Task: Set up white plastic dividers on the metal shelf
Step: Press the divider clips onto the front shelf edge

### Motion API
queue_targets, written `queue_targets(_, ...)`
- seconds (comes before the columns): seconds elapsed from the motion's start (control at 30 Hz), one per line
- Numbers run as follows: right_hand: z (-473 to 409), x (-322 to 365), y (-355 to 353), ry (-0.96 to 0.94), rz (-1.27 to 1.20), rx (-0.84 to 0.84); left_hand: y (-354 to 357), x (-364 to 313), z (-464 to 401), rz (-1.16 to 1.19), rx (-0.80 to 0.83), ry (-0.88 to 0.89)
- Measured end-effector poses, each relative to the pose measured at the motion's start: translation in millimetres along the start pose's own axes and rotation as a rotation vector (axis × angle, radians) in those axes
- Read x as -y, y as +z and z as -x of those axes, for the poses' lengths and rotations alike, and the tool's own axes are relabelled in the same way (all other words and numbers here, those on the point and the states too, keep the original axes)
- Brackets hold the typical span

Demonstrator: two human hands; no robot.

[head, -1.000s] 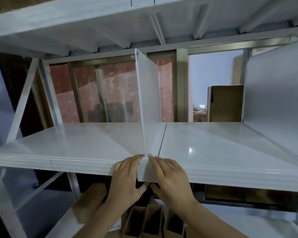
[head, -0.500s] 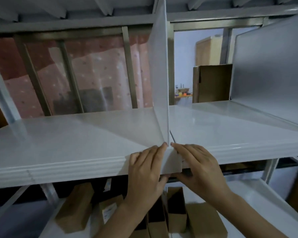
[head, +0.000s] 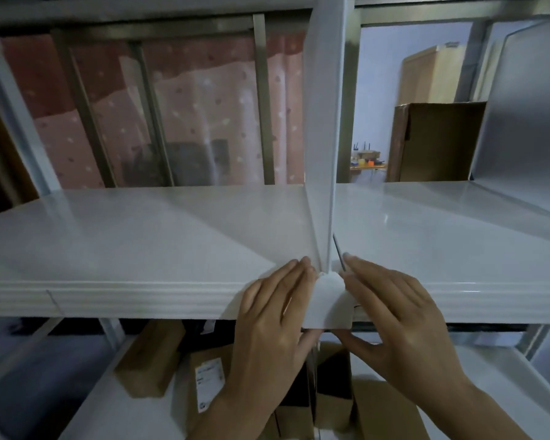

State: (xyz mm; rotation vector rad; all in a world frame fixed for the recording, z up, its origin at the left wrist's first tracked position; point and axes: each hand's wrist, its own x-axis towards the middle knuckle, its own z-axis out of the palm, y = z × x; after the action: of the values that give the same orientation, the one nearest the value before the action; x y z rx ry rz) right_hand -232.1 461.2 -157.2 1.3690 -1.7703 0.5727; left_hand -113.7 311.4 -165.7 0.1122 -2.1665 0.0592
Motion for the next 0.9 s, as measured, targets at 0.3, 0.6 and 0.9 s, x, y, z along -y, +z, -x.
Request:
queue_targets(0.3,-2.8,3.5,-3.3,-0.024,0.058,0.015,-1.6,0.4,-3.4,-0.032,-0.033,-0.013)
queue_targets(0.6,-9.7,4.5,-4.8,-0.028,0.075,0.070,-5.5,9.6,-6.4,-0.051,0.033,0.102)
queue_targets(0.9,-18.2,0.9,-14.8,-0.093,0.157,0.037,-7.5,9.4,-7.6,-0.071,0.043,0.127)
